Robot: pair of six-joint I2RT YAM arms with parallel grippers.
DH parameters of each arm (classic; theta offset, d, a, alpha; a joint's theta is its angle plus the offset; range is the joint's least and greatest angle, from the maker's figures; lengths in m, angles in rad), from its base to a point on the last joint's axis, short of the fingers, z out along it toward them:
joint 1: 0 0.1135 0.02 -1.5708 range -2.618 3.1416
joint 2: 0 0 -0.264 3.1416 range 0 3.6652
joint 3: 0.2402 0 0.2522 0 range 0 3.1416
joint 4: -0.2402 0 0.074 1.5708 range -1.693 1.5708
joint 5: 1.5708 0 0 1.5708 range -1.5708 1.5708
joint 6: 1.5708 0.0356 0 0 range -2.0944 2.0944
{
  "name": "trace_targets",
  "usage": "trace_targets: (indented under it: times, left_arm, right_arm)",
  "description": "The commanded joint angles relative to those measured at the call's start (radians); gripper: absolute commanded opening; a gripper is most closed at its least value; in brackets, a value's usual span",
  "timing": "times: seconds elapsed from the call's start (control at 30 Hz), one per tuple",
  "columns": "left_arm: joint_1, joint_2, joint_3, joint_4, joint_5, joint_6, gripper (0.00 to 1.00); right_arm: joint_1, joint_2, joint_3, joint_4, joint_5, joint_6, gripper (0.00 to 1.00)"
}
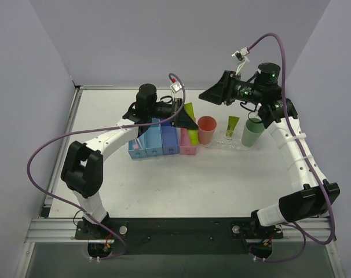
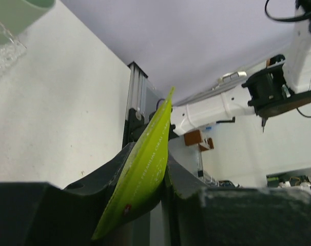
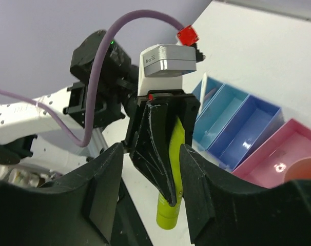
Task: Prepare toiletry sets of a toothbrush and toothpaste on the tray
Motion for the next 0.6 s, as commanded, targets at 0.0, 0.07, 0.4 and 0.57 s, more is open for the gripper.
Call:
trace_targets:
  times: [0.0, 0.07, 0.4, 0.57]
  left_arm:
    - [-0.019, -0.076, 0.079, -0.271, 0.116, 0.259, 0.19]
    - [-0.038, -0.076, 0.099, -0.337, 0.119, 0.311, 0.19]
    - [-0.082, -0.095, 0.102, -0.402, 0.087, 0.357, 0.19]
    - [-0.092, -0.116, 0.079, -0.389, 0.064, 0.35, 0.18]
  right_arm:
    - [0.024, 0.045, 0.047, -0.14, -0.166, -0.077, 0.44]
    - [0.037, 0.061, 0.062, -0.196, -0.165, -0.103, 0.44]
    - [0.073, 0.075, 0.074, -0.338, -0.079, -0.232, 0.43]
    - [0.091, 0.074, 0.062, -0.407, -0.099, -0.279, 0.42]
